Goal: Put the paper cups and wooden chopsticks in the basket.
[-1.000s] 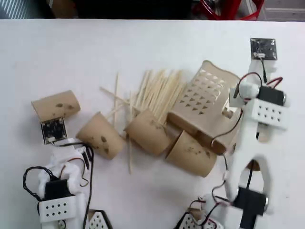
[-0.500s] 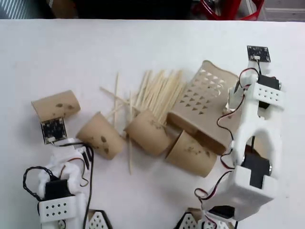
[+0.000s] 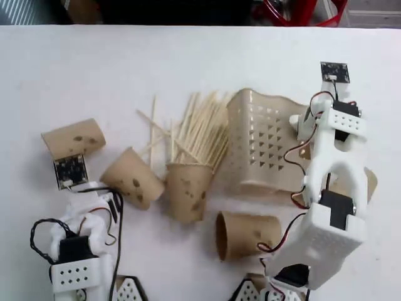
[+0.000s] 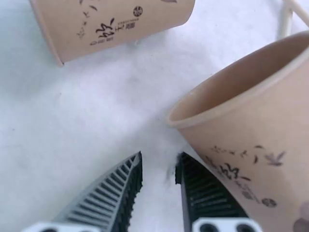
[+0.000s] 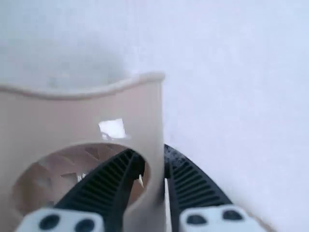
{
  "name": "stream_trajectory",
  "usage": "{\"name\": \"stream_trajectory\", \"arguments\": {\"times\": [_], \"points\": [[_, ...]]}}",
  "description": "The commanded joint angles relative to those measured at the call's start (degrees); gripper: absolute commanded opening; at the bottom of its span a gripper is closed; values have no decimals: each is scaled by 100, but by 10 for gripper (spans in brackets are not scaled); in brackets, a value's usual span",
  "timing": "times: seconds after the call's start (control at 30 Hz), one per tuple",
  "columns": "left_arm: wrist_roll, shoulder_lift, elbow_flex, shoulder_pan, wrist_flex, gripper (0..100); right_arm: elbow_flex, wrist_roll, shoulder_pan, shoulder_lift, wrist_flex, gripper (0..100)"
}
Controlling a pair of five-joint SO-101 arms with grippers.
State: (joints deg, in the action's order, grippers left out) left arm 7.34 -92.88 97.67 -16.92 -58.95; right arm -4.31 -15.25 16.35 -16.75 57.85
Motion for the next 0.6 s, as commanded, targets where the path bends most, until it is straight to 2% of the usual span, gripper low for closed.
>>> {"name": "stream_trajectory", "arguments": {"times": [0.0, 0.27, 0.57], "points": [[26, -48, -26, -48, -9, 129, 387, 431, 163, 312, -233, 16], [26, -48, -26, -48, -9, 129, 809, 1055, 207, 1516, -330, 16], [26, -48, -26, -48, -9, 129, 756, 2013, 207, 2185, -1402, 16]]}}
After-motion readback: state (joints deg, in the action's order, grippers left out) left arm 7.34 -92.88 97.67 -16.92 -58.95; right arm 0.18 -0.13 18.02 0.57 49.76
